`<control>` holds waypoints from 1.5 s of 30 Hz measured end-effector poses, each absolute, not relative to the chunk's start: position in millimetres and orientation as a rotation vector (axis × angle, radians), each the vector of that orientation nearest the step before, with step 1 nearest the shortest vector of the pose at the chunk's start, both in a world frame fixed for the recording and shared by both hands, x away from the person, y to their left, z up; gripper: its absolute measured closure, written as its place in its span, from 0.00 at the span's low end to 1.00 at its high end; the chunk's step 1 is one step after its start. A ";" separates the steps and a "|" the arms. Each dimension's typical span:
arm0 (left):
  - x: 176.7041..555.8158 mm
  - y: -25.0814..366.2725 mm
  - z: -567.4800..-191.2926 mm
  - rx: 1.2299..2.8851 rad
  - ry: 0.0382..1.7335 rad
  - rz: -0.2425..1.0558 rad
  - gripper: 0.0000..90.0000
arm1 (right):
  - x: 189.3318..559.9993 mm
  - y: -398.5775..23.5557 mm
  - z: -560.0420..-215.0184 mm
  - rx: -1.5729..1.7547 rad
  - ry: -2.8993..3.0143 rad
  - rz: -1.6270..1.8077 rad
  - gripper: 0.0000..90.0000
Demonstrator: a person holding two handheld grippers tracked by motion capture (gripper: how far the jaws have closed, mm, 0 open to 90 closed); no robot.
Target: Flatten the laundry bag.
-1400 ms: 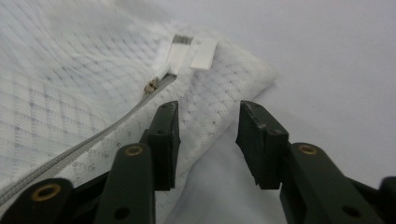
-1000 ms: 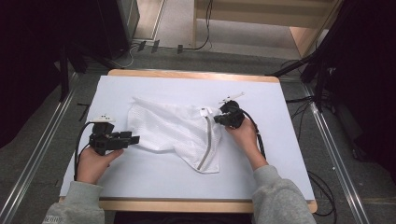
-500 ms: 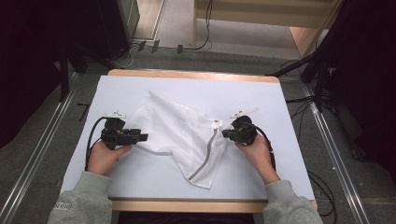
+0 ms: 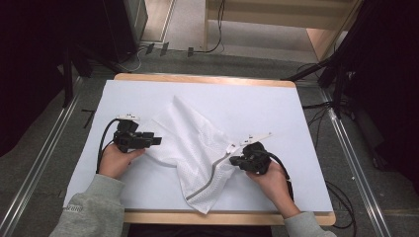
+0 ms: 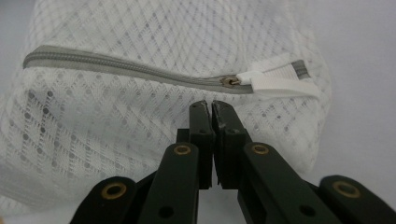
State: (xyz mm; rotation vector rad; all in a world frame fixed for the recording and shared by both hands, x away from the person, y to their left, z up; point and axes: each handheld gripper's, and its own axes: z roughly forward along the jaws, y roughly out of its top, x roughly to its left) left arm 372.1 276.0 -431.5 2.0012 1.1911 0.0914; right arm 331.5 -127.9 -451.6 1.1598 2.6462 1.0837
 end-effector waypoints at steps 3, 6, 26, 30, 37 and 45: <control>372.9 277.0 -431.4 2.008 1.194 0.097 0.57 | 326.8 -120.2 -453.2 1.134 2.687 1.079 0.97; 373.0 279.7 -431.2 2.001 1.204 0.102 0.57 | 325.7 -116.2 -452.6 1.098 2.697 1.086 0.91; 352.2 288.8 -427.4 1.986 1.222 0.132 0.56 | 387.1 -105.6 -431.3 1.067 2.529 1.174 0.69; 346.1 294.6 -427.0 1.973 1.237 0.144 0.56 | 406.7 -93.0 -432.5 1.084 2.521 1.166 0.61; 338.1 306.6 -427.8 1.951 1.271 0.153 0.56 | 433.5 -72.8 -438.8 1.088 2.555 1.172 0.63; 333.3 312.7 -428.4 1.935 1.288 0.164 0.56 | 443.7 -63.7 -446.2 1.103 2.577 1.089 1.00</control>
